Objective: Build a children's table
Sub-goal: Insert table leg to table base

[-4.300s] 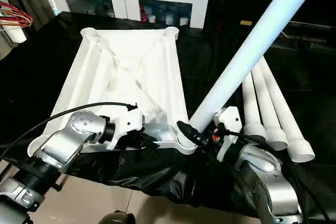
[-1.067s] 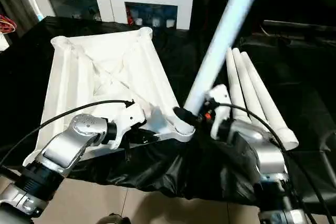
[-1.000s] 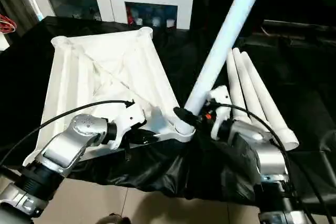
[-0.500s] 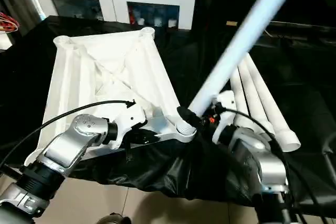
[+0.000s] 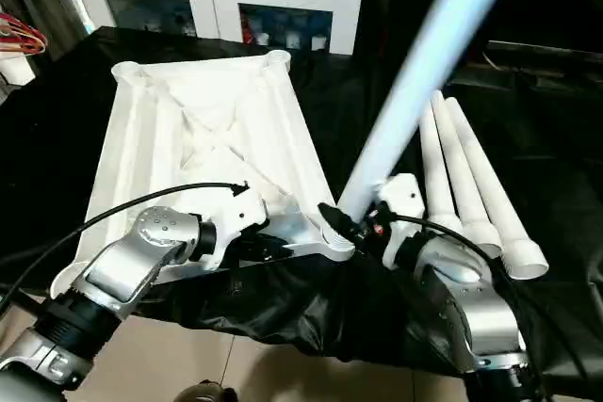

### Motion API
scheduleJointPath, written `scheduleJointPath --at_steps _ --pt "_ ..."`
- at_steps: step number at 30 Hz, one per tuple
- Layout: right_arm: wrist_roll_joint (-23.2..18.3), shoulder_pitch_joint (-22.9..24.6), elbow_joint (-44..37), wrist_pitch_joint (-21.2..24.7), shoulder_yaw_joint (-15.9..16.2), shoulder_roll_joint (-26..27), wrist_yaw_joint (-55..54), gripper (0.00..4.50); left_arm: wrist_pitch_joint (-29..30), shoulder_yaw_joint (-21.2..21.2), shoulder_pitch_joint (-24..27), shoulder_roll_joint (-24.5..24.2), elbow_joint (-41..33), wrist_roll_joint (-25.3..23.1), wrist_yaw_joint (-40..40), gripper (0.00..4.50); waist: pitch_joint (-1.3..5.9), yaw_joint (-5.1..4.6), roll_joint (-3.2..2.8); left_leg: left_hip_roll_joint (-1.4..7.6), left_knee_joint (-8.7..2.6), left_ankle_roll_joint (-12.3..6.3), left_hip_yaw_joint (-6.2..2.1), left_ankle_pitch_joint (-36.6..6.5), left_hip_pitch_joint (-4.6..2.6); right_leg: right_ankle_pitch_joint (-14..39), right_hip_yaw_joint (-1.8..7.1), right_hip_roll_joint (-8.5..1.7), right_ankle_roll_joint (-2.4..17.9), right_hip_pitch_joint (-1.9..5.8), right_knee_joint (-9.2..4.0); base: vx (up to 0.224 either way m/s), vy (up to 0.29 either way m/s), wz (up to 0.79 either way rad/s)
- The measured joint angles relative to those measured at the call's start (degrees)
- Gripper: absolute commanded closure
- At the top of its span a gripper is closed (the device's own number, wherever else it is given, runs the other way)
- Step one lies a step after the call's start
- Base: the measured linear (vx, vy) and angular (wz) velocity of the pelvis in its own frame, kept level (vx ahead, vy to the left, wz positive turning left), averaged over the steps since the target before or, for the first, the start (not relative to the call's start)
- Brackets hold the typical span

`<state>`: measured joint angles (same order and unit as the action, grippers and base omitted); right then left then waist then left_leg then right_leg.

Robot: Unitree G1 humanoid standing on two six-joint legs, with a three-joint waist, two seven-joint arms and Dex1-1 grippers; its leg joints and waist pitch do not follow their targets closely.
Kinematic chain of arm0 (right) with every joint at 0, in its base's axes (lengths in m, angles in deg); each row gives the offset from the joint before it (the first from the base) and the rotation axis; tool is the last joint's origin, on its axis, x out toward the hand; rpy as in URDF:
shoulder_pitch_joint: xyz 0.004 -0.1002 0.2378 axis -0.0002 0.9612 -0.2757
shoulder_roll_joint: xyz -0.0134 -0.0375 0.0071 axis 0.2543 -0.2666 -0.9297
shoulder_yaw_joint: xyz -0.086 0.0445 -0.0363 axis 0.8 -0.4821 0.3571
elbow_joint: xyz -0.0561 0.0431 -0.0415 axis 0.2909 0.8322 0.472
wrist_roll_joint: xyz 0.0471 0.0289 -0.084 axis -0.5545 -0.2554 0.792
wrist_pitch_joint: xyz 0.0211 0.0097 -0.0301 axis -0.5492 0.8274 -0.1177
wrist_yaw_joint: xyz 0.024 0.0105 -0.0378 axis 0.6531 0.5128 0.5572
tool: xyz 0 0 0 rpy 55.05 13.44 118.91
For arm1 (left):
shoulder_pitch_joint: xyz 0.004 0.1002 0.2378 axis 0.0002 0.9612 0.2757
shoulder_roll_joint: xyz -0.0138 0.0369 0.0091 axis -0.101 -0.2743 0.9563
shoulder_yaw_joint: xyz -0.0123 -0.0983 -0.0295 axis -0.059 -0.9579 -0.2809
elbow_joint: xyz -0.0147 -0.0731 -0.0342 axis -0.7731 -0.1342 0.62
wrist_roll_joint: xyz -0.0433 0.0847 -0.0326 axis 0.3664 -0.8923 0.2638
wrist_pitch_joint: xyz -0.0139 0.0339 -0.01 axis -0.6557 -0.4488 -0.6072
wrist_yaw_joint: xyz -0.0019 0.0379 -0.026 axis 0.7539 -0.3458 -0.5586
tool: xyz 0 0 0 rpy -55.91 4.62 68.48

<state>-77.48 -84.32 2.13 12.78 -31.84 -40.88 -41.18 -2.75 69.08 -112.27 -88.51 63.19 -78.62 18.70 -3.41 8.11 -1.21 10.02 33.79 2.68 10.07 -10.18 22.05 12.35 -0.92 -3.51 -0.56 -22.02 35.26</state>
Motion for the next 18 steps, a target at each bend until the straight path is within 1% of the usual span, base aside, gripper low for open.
scheduleJointPath --at_steps 5,8,13,18 --pt "0.49 -1.49 0.32 1.71 0.9 -1.22 1.83 2.6 -0.67 0.21 -0.3 -0.03 0.61 -0.06 0.44 4.5 0.05 0.08 0.09 0.0 0.0 0.0 0.0 0.0 0.0 0.0 0.0 0.0 0.0 0.0 0.0 0.0 0.0 0.0" --pt "0.46 -2.53 1.49 1.69 1.07 -1.48 3.51 2.6 -0.81 0.21 -0.48 -0.31 0.75 -0.06 1.0 4.5 0.05 -0.01 0.11 0.0 0.0 0.0 0.0 0.0 0.0 0.0 0.0 0.0 0.0 0.0 0.0 0.0 0.0 0.0" --pt "-0.51 -4.92 5.07 0.14 1.59 -1.57 8.34 2.6 -1.83 0.57 -1.02 -2.34 1.0 0.23 3.68 4.5 0.04 -0.17 0.16 0.02 -0.01 0.0 0.0 0.0 -0.02 0.0 -0.01 0.01 0.0 0.0 0.01 0.0 0.0 0.0" --pt "-1.05 -6.41 7.26 -1.37 3.38 -2.38 14.76 2.6 -3.76 0.63 -1.16 -5.42 1.0 0.99 8.58 4.5 -0.02 -0.24 0.26 0.02 -0.03 0.0 0.0 0.0 -0.02 0.0 -0.01 0.02 0.0 0.0 -0.04 0.0 0.0 0.0"
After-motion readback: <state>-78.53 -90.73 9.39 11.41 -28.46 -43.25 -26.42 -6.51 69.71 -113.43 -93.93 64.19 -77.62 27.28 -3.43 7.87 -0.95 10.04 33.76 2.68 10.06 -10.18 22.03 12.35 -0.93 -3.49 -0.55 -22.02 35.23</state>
